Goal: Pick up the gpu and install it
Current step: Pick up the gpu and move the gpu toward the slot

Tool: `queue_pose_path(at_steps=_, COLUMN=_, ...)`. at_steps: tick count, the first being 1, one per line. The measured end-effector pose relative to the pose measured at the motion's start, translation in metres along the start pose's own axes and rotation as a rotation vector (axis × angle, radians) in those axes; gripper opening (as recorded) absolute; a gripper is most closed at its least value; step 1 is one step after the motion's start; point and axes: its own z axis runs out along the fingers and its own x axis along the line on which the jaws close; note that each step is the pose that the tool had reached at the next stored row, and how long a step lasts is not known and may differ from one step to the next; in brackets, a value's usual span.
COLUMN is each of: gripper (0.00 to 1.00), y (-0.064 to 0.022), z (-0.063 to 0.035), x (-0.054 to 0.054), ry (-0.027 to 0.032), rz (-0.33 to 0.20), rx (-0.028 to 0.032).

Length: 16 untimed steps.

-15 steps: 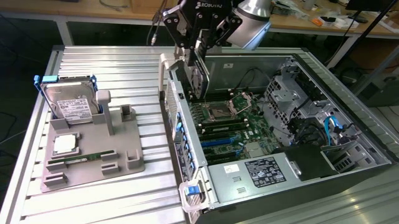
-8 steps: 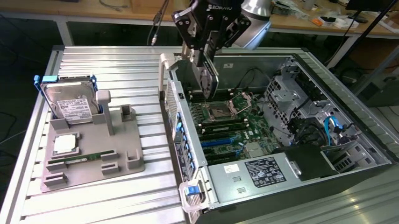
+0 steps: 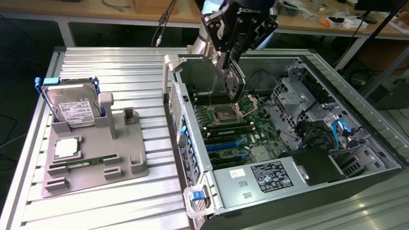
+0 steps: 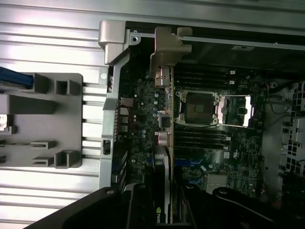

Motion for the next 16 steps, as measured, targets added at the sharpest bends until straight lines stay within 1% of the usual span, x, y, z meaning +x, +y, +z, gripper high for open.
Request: queue_pose_path(at_steps=16, gripper=0.27, y=-0.0055, z=0.0018, x=-0.073, ry=0.0000, rz=0.000, rx=-0.0001)
